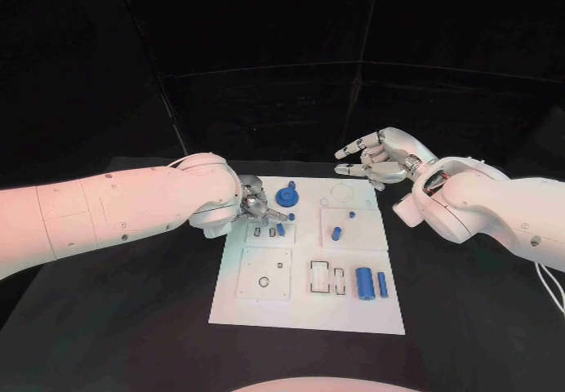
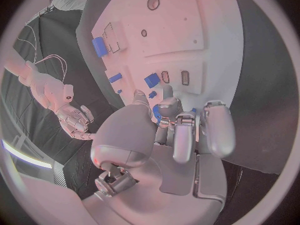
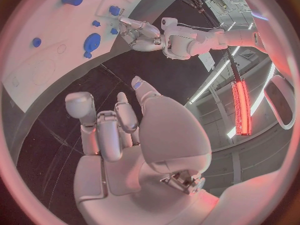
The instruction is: Assemble the parts on the task board
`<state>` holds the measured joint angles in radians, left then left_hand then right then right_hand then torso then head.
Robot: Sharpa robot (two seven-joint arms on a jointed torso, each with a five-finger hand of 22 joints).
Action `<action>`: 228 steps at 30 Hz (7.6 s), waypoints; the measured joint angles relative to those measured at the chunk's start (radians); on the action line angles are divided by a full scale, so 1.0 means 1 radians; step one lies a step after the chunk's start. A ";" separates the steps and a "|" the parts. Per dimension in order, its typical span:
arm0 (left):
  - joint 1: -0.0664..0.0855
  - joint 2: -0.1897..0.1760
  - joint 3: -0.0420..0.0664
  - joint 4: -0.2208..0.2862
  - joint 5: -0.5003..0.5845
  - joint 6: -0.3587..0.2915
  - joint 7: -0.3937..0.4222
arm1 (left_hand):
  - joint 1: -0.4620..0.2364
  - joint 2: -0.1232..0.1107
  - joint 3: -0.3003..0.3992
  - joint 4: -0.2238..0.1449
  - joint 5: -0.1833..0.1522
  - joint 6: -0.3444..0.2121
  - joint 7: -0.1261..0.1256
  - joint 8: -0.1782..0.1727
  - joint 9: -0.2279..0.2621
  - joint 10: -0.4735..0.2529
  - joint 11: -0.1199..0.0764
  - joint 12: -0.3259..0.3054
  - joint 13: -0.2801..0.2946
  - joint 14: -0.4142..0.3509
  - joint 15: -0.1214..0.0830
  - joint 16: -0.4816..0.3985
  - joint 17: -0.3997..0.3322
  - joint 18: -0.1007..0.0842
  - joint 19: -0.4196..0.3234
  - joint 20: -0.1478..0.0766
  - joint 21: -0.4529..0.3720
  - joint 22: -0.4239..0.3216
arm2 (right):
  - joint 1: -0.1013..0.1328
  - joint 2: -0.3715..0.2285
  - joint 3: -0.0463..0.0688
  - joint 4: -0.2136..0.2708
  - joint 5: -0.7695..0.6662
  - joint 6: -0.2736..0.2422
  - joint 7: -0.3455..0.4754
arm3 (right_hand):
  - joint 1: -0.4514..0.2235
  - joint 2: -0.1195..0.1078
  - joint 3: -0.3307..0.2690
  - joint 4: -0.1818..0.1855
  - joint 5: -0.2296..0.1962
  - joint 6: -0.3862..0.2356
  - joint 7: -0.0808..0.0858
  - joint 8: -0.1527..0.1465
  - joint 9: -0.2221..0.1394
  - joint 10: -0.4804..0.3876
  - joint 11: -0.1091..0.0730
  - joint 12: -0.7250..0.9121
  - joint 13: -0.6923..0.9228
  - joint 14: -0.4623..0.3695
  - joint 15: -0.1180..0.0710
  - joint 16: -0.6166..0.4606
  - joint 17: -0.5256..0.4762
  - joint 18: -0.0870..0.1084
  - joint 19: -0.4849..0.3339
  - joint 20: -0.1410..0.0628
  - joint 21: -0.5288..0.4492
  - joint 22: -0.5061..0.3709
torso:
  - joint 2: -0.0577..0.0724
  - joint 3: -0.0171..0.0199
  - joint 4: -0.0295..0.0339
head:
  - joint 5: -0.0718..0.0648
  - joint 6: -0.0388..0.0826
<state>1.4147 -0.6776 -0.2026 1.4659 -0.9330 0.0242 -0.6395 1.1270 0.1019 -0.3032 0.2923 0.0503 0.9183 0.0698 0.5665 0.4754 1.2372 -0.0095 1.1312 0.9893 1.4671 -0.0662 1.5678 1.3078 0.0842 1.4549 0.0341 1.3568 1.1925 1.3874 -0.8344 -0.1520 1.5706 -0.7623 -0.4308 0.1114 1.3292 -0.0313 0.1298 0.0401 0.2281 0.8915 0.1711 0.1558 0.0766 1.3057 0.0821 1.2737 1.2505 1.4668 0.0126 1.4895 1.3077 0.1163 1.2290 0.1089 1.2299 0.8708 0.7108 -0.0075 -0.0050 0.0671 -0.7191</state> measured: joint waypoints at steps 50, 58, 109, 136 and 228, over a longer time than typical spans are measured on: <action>-0.002 0.093 -0.002 -0.083 0.004 0.052 -0.015 | 0.057 0.012 -0.003 -0.009 0.000 -0.007 -0.007 0.031 0.034 0.008 -0.001 0.016 0.017 -0.004 -0.004 0.000 0.000 0.000 0.003 -0.003 0.009 0.021 | 0.000 0.033 0.000 -0.035 -0.020 0.012 -0.024 | 0.000 0.000 0.000 0.000 0.011 0.000 0.000 0.010 0.000 0.000 0.000 0.000 0.000 0.000 0.000 -0.005 0.000 0.000 0.000 0.000 -0.004 -0.003 | 0.000 -0.0009 0.0019 | -0.001 -0.023; -0.002 0.098 -0.002 -0.091 0.004 0.062 -0.019 | 0.065 0.011 0.002 -0.013 0.000 -0.011 -0.011 0.035 0.039 0.008 -0.001 0.019 0.020 -0.004 -0.003 0.000 0.000 0.000 0.003 -0.003 0.008 0.024 | 0.000 0.035 0.000 -0.038 -0.025 0.015 -0.029 | 0.000 0.000 0.000 0.000 0.011 0.000 0.000 0.009 0.000 0.000 0.000 0.000 0.000 -0.004 -0.004 -0.005 0.000 0.000 0.000 0.000 -0.004 -0.003 | 0.000 -0.0010 0.0019 | -0.001 -0.026; -0.003 0.102 -0.001 -0.088 0.041 0.095 -0.017 | 0.281 0.081 0.193 -0.131 -0.004 -0.037 -0.020 0.040 0.066 0.007 -0.009 0.019 0.021 -0.002 -0.013 0.000 0.000 -0.015 0.009 -0.009 0.021 0.038 | 0.000 0.053 0.000 -0.063 -0.030 0.025 -0.032 | 0.000 0.000 0.000 0.000 0.011 0.004 -0.004 0.014 0.000 0.000 0.000 0.000 0.002 -0.004 -0.004 -0.005 0.000 0.000 0.000 0.000 -0.003 -0.003 | 0.000 -0.0010 0.0018 | -0.002 -0.033; -0.012 -0.008 -0.002 0.023 0.084 -0.022 0.033 | 0.174 -0.134 0.681 -0.037 0.000 -0.056 -0.016 0.073 0.148 0.018 -0.011 0.000 0.007 -0.002 -0.020 0.000 0.000 -0.015 0.009 -0.009 0.015 0.043 | 0.000 0.064 -0.001 -0.095 -0.030 0.032 -0.033 | 0.000 0.000 0.000 0.000 0.011 0.004 -0.004 0.014 0.000 0.000 0.000 0.000 0.001 -0.004 -0.004 -0.005 0.000 0.000 0.000 0.000 -0.003 -0.004 | -0.001 0.0005 0.0033 | 0.011 -0.029; -0.062 -0.011 0.001 0.031 -0.091 -0.058 0.007 | 0.108 -0.185 0.805 -0.076 -0.004 -0.064 -0.014 0.096 0.175 0.028 -0.014 0.000 0.008 -0.002 -0.020 0.000 0.000 -0.015 0.009 -0.009 0.015 0.056 | -0.001 0.074 -0.001 -0.117 -0.030 0.048 -0.031 | 0.000 0.000 -0.004 0.004 0.011 0.004 -0.004 0.014 0.000 0.000 0.000 0.000 0.001 0.000 -0.007 -0.005 0.000 0.000 0.000 0.000 -0.007 -0.003 | -0.003 0.0020 0.0029 | 0.012 -0.046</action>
<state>1.3524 -0.6889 -0.2017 1.4969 -1.0236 -0.0338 -0.6328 1.2351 -0.0831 0.5019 0.2164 0.0460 0.8542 0.0560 0.6622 0.6505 1.2649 -0.0233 1.1308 0.9972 1.4653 -0.0857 1.5677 1.3074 0.0692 1.4639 0.0251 1.3721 1.2484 1.3865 -0.7608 -0.1532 1.4541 -0.7924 -0.3832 0.0802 1.3292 -0.0313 0.1259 0.0440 0.2387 0.8951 0.1676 0.1703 0.0762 1.3059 0.0821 1.2739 1.2517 1.4669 0.0052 1.4848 1.3073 0.1163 1.2292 0.1090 1.2228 0.8676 0.7079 -0.0055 -0.0021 0.0795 -0.7655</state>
